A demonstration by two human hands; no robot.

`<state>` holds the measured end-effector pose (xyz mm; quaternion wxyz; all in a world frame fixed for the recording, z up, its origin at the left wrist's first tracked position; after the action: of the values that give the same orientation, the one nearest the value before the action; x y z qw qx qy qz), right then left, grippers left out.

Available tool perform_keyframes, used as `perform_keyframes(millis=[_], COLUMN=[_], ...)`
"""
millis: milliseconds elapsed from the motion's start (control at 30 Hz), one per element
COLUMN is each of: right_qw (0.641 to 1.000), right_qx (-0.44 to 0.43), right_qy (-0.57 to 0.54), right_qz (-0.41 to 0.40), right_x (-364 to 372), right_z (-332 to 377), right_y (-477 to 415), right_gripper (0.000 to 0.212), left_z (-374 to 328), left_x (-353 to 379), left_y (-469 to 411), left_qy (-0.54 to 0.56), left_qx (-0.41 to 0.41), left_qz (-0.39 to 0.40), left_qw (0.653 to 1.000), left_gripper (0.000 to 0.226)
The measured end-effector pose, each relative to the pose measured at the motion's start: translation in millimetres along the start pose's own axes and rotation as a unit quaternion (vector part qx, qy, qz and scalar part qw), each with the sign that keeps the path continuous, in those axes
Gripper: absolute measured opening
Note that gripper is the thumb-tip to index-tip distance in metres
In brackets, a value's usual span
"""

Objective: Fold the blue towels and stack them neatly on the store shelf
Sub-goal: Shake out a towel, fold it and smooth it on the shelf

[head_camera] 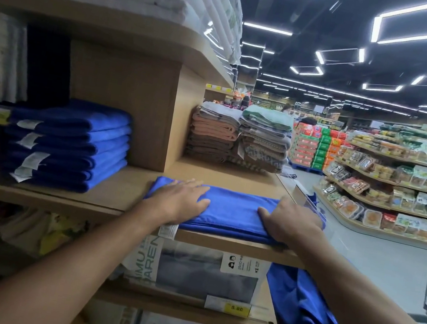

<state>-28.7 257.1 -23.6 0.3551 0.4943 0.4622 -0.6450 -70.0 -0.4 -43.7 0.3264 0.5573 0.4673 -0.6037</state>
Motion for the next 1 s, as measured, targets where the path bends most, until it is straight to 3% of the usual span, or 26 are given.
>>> perform_keyframes(millis=[133,267,367,467,533,600,633,700,767,867,1000], right_qw=[0.998,0.968,0.880,0.787,0.716,0.635,0.613,0.607,0.624,0.643,0.648], right_qx=[-0.015,0.015,0.111,0.161,0.167,0.172,0.174,0.188,0.179,0.135,0.105], right_qy=[-0.019,-0.209,-0.424,-0.541,-0.617,-0.697,-0.718,-0.719,-0.701,-0.689,-0.710], right_qz=[0.050,0.135,0.185,0.249,0.281,0.285,0.280,0.281,0.295,0.306,0.253], right_x=[-12,-27,-28,-31,-36,-38,-38,-33,-28,-28,-54], right_z=[-1,-8,-20,-28,-32,-37,-40,-43,-43,-42,-43], right_y=[-10,-19,-18,-11,-9,-10,-11,-9,-8,-12,-27], right_gripper=[0.054,0.027,0.046,0.070,0.065,0.039,0.033,0.041,0.048,0.038,0.019], left_z=[2,3,4,4,4,3,1,-8,-17,-27,-48], left_x=[4,7,8,9,7,3,0,-4,-3,4,7], left_y=[0,-2,-4,-4,-4,-4,-6,-8,-10,-12,-19], left_qy=[0.025,0.023,0.025,0.027,0.021,0.020,0.026,0.038,0.031,0.002,-0.004], left_qx=[0.002,0.004,0.004,0.006,0.005,0.011,0.013,0.013,0.008,-0.001,0.002], left_qz=[0.027,0.046,0.047,0.045,0.048,0.064,0.069,0.078,0.081,0.089,0.099], left_qw=[0.999,0.999,0.999,0.999,0.999,0.998,0.997,0.996,0.996,0.996,0.995], left_gripper=[0.061,0.061,0.062,0.062,0.061,0.063,0.065,0.066,0.062,0.061,0.066])
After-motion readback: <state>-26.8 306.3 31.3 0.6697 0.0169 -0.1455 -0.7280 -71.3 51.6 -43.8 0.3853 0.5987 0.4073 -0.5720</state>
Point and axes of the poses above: each hand's wrist, its own y-axis away from the middle knuckle, its own x-axis out of the palm, z = x × y, the point moved 3 cm from there along -y, towards the middle knuckle, and after that the axes turned 4 degrees about -y, right-handed, at the moved point
